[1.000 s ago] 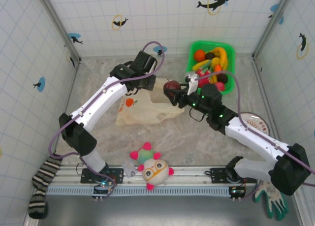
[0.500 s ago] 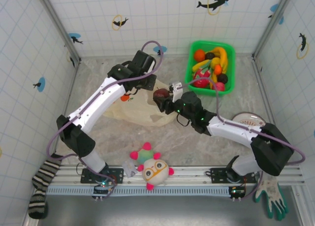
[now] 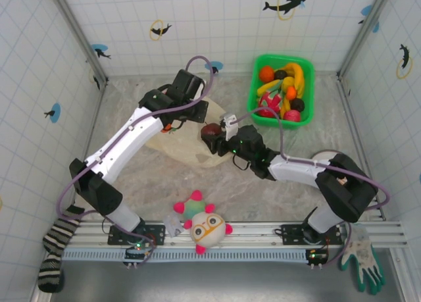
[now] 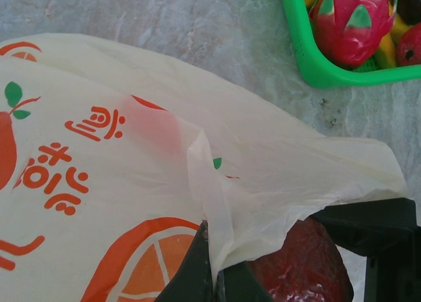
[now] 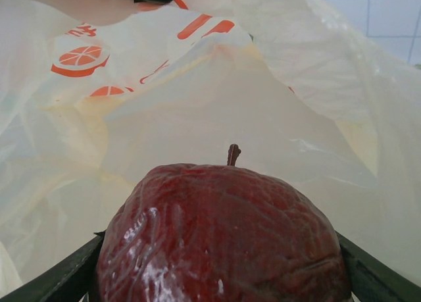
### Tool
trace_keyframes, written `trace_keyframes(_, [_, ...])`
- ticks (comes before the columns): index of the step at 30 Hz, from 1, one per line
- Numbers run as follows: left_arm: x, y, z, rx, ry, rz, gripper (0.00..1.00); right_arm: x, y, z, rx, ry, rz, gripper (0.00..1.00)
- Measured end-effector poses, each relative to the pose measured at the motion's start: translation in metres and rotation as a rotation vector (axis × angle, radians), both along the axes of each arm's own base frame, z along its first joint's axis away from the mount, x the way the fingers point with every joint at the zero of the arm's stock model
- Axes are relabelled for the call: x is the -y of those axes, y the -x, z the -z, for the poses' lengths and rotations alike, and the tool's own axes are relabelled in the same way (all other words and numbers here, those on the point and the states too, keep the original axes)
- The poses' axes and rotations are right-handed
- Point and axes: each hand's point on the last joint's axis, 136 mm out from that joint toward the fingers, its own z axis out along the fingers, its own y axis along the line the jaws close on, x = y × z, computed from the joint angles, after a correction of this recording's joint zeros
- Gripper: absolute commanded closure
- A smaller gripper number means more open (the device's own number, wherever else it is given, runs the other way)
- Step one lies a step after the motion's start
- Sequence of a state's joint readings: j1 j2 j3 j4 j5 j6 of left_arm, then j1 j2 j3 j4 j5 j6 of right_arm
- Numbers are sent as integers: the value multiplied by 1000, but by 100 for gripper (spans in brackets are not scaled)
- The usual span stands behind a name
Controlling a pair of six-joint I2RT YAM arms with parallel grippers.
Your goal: Place the fake fruits into the plastic bag and tie a complex knot
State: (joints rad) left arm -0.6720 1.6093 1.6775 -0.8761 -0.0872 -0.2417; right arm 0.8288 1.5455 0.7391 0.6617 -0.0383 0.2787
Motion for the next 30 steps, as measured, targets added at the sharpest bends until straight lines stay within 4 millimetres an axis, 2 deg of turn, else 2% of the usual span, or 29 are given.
trace_keyframes(4, [3, 2, 7, -13, 10, 9, 100, 10, -9, 3, -8, 0, 14, 33])
trace_keyframes(8, [5, 5, 12, -26, 16, 27, 100, 29, -26, 5, -18, -7, 41, 33])
trace_keyframes(13, [4, 14, 16, -16, 6, 88, 100, 56, -43, -7, -16, -39, 43, 33])
trace_keyframes(16, [4, 19, 18, 5, -6, 147, 100, 59, -37, -11, -23, -33, -7, 33])
trace_keyframes(21, [3, 24, 24, 47, -37, 232, 100, 53, -24, -8, -82, -13, -110, 33])
trace_keyframes(26, [2, 26, 24, 94, -62, 286, 100, 62, -20, -9, -139, -4, -134, 33])
trace_keyframes(30, [4, 25, 20, 135, -70, 322, 100, 67, -18, -19, -162, -3, -142, 33])
